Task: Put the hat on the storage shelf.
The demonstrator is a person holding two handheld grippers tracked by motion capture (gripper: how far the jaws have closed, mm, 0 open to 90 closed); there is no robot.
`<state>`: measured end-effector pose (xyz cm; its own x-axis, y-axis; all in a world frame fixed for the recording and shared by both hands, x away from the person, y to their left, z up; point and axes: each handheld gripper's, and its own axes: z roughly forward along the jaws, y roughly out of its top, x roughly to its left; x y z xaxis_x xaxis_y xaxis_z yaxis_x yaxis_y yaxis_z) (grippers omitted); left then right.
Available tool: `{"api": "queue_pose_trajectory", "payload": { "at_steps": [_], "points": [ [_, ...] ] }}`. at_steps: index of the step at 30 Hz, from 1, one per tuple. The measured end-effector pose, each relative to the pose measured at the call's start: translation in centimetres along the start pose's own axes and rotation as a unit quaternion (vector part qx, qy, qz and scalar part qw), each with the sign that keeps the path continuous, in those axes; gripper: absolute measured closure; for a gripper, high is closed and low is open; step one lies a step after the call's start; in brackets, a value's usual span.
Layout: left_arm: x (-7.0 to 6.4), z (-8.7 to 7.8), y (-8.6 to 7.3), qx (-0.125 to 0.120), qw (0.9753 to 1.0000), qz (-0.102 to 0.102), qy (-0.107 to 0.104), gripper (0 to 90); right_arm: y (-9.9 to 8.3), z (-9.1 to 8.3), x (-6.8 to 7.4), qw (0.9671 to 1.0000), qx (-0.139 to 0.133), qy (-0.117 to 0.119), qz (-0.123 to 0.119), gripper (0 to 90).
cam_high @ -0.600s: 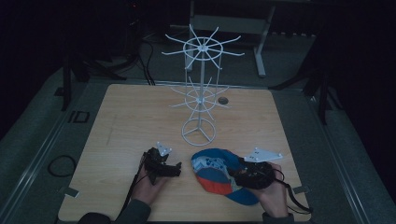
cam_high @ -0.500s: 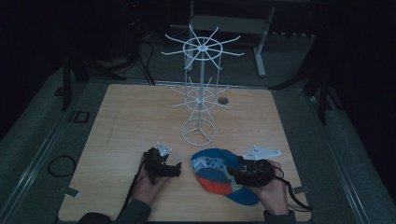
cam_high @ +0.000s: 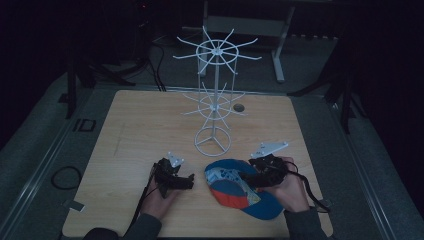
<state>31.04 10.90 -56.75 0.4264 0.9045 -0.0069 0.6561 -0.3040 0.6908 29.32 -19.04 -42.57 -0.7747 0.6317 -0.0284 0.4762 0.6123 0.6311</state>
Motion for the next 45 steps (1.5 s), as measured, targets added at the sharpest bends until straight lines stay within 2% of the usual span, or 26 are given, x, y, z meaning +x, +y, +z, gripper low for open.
{"api": "queue_pose_trajectory", "payload": {
  "at_steps": [1, 14, 20, 32, 45],
  "points": [
    [0.0, 0.0, 0.0, 0.0, 1.0, 0.0, 0.0, 2.6, 0.2, 0.2, -0.3, 1.0, 0.008, 0.003, -0.002, 41.1],
    [0.0, 0.0, 0.0, 0.001, 1.0, 0.0, 0.0, 2.6, 1.9, 0.9, -1.4, 0.9992, 0.035, 0.002, -0.02, 41.0],
    [0.0, 0.0, 0.0, 0.001, 1.0, 0.0, -0.001, 2.6, 2.4, 1.8, -2.0, 0.9984, 0.049, 0.006, -0.026, 40.6],
    [0.0, 0.0, 0.0, -0.001, 1.0, -0.002, 0.0, 2.6, 2.9, 4.0, -3.2, 0.9965, 0.079, 0.017, -0.022, 39.2],
    [0.0, 0.0, 0.0, -0.001, 1.0, -0.001, 0.0, 2.6, 3.1, 5.3, -3.5, 0.995, 0.095, 0.019, -0.027, 34.8]
  ]
}}
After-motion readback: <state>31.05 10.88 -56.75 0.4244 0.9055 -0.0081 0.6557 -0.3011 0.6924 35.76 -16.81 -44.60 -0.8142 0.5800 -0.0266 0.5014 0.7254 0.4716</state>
